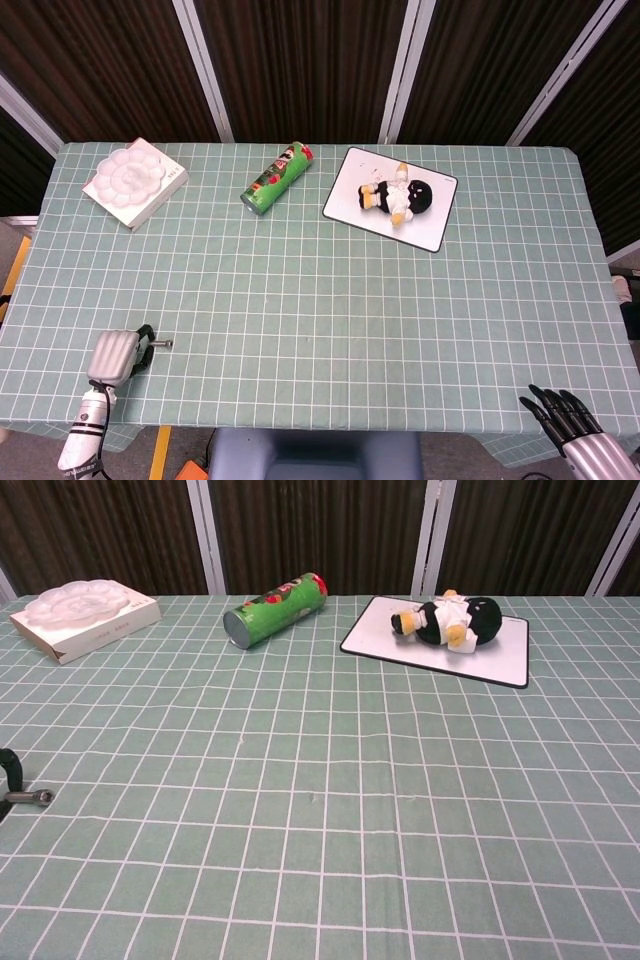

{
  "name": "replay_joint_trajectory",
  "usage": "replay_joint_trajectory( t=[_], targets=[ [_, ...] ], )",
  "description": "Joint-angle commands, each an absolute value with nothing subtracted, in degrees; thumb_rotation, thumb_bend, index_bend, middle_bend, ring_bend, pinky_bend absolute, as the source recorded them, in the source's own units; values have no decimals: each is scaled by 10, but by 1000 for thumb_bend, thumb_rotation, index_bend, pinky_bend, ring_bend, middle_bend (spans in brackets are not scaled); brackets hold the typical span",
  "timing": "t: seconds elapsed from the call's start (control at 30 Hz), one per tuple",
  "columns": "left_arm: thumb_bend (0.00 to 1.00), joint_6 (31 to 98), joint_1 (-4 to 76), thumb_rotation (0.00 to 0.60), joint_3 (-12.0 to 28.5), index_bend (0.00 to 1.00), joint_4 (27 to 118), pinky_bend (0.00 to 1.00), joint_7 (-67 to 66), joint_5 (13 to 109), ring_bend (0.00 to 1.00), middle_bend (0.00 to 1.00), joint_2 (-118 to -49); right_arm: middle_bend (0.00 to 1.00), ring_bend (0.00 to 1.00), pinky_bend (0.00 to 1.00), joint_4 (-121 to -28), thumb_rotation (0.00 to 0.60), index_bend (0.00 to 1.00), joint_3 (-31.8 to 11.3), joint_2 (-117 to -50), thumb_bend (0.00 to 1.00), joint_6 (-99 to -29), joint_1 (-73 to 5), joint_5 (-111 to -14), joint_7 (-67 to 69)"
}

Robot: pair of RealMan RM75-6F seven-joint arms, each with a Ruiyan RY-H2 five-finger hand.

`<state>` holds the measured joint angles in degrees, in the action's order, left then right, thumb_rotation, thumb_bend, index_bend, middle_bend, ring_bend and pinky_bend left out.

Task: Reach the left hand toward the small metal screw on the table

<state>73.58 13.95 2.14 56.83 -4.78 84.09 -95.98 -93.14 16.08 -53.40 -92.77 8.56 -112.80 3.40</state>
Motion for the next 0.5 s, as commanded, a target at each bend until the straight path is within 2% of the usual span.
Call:
replay_joint_trajectory(
  t=[0.03, 0.5],
  targets=[
    [437, 738, 140, 600, 21, 520, 571, 1000, -47, 842, 1000, 1000, -959, 0, 0, 0, -932, 600, 0, 161, -534, 180, -927, 85, -1128, 34],
    [433, 762, 138, 600, 24, 525, 608, 1000, -47, 847, 1000, 1000, -941, 0, 0, 0, -932, 600, 0, 161, -535, 180, -925, 84, -1125, 31]
  ],
)
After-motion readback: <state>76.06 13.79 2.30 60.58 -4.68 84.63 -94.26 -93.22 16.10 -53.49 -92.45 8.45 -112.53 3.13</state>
